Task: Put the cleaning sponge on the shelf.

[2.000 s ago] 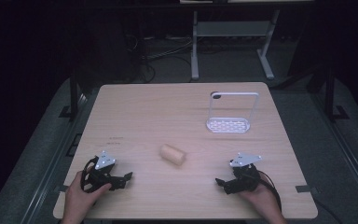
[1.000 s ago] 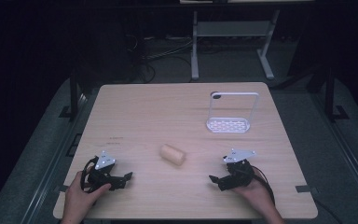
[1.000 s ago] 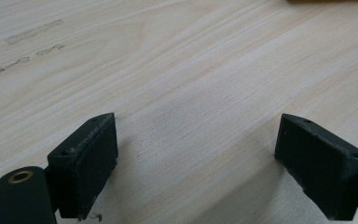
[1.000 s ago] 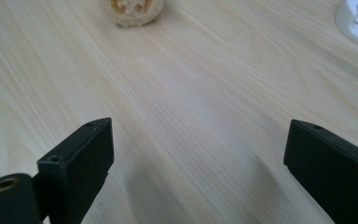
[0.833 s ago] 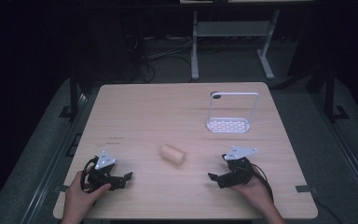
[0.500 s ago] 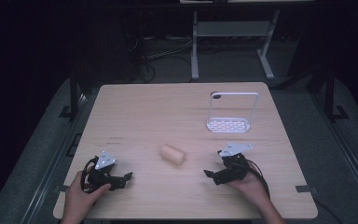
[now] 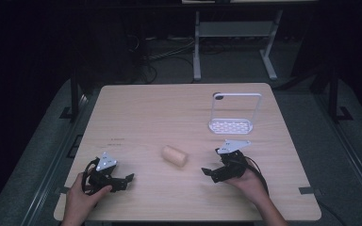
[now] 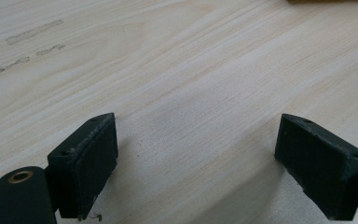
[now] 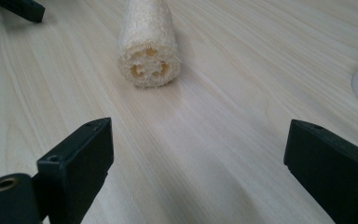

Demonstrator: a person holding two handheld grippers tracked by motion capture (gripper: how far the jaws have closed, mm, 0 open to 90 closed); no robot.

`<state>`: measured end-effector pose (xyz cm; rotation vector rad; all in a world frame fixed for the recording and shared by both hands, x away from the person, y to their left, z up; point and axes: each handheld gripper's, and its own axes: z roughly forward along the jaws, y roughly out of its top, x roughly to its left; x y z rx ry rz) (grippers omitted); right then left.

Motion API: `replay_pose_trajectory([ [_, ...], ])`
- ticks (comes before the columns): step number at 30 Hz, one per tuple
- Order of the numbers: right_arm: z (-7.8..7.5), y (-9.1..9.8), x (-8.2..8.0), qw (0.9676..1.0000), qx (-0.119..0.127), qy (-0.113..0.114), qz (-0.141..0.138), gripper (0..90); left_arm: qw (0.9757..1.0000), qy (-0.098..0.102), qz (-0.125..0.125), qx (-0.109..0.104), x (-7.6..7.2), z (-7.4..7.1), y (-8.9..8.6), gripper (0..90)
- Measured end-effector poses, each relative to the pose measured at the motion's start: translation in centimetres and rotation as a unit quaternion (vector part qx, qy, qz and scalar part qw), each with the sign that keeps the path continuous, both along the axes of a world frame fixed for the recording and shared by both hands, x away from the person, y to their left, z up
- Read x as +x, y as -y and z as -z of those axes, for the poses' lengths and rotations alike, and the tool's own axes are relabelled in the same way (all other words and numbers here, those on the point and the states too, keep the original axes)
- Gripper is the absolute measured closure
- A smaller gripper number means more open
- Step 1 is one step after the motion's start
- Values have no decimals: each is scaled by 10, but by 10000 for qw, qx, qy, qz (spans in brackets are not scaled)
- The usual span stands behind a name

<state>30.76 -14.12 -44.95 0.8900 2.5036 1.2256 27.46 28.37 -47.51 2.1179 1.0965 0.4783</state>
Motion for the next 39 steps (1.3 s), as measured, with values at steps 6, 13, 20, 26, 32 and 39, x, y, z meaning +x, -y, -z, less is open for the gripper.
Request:
replay_pose_trajectory([
  [6,-4,-4,4,10000,32,7,-28,69,10000,1,-2,-1,0,0,0,126],
  [13,-6,-11,9,9999,91,-27,-54,53,10000,0,-3,-3,0,0,0,126],
  [20,-9,-20,14,9999,61,28,-130,35,10000,0,-3,-2,0,0,0,126],
  [26,-11,-27,17,9998,91,-9,-162,28,10000,-1,0,-1,0,0,0,126],
  [32,-13,-34,21,9997,116,7,-223,27,10000,0,-4,-6,0,0,0,126],
  [39,-15,-43,24,9996,113,-16,-253,27,10000,-1,-1,0,0,0,0,126],
])
